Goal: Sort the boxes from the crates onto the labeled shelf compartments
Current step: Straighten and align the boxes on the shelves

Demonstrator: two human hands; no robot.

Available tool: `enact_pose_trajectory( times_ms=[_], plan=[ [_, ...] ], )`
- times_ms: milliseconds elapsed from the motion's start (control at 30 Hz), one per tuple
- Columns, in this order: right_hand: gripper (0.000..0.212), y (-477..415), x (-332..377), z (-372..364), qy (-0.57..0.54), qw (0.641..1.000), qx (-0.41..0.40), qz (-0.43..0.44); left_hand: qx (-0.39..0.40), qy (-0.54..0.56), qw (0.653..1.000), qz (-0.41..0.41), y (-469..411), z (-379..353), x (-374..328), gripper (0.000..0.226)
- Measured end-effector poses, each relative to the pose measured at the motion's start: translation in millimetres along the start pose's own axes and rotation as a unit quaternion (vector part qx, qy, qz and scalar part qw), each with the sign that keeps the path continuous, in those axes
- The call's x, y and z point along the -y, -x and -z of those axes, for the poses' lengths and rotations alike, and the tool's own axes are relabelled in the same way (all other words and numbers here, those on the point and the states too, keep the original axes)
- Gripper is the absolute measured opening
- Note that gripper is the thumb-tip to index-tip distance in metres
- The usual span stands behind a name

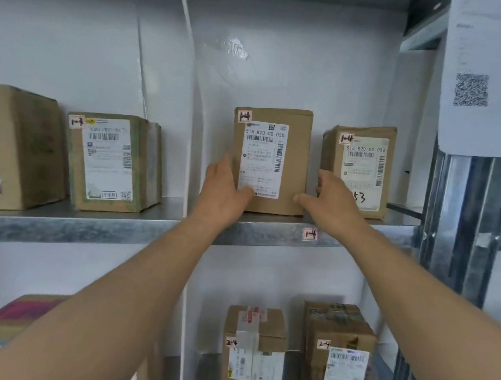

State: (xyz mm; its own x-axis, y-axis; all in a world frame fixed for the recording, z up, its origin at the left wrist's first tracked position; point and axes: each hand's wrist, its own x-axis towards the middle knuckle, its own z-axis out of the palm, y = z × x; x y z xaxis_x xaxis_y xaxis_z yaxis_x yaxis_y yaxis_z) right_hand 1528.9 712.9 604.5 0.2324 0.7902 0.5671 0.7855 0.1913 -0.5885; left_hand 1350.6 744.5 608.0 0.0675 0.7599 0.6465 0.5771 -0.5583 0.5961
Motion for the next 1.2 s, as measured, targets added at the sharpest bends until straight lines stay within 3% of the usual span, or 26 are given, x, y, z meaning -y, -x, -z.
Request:
enact_pose_trajectory(
  times_ms=[133,300,567,800,967,1067,1200],
  plan=[
    [0.038,-15,-14,-8,-0.029,0.999,0.042,0.017,0.024,0.025,0.997,0.072,-6,-8,1,0.059],
    [0.028,-24,-25,-17,-0.011,0.997,0.049,0.053,0.001,0.019,0.996,0.088,-6,-10,8,0.049],
    [0.041,-23,-21,-16,0.004,0.993,0.072,0.096,-0.037,-0.023,0.995,0.091,3,-7,9,0.046],
    [0.039,-21,-20,-18,0.007,0.994,0.07,0.088,-0.018,-0.031,0.994,0.099,1,-6,12,0.053],
    [0.043,-13,-21,-12,-0.037,0.995,0.054,0.078,-0.01,-0.023,0.992,0.124,4,-2,11,0.08],
    [0.051,-1,-29,4,-0.05,0.992,-0.006,0.113,-0.069,-0.037,0.993,0.086,11,3,2,0.076],
    [0.046,5,-44,37,-0.058,0.982,-0.116,0.138,-0.155,-0.015,0.986,-0.056,22,-2,-33,0.056]
  ],
)
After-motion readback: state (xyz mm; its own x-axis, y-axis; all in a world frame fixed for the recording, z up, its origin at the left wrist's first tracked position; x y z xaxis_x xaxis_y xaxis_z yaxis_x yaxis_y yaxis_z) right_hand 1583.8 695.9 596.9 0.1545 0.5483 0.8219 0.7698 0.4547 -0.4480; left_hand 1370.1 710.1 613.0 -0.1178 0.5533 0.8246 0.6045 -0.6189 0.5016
